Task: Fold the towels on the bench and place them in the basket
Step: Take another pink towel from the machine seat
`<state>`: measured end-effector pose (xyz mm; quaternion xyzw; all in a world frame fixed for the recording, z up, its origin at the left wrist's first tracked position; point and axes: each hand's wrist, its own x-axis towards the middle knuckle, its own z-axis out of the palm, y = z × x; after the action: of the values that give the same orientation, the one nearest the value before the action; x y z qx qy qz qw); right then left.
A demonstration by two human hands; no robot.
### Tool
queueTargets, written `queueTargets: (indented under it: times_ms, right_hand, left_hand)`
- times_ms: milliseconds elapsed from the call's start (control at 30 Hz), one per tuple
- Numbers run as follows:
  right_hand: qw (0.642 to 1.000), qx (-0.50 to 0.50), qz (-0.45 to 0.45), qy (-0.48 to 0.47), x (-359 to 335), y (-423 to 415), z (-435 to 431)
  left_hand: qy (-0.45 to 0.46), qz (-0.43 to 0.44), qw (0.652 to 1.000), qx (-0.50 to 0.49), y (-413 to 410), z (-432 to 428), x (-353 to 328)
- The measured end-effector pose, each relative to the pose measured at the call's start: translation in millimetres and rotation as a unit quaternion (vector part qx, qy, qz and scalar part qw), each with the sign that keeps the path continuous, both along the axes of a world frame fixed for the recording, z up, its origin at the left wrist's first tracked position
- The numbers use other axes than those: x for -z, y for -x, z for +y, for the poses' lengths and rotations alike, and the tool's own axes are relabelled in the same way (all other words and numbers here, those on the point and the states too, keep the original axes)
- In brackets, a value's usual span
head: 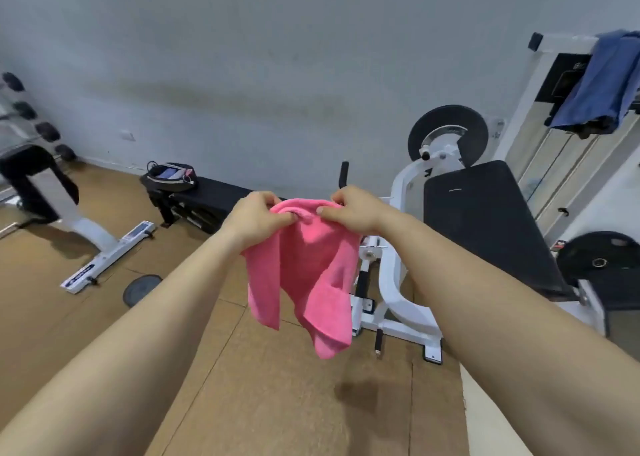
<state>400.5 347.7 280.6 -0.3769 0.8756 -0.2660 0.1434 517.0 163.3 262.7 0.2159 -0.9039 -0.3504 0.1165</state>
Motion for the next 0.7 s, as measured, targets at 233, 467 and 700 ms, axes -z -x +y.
queueTargets:
  times_ms: [233,467,700]
  right_hand:
    - [0.995,-0.075,-0.010,-0.068,56.9,-29.6,-102.6]
    - [0.985,-0.134,-0.020,-0.104,103.5,-15.3,-190.0]
    - [0.981,-0.166,-0.046,-0.092,130.9,58.1,-285.8]
  left_hand:
    - [-0.086,-0.032,0.995,-0.026,-47.9,-73.6,55.5]
    - [-0.103,-0.067,0.989,-0.078,-49.6,-147.0,107.6]
    - [-0.072,-0.089,0.986,-0.121,2.4,-239.0,128.4]
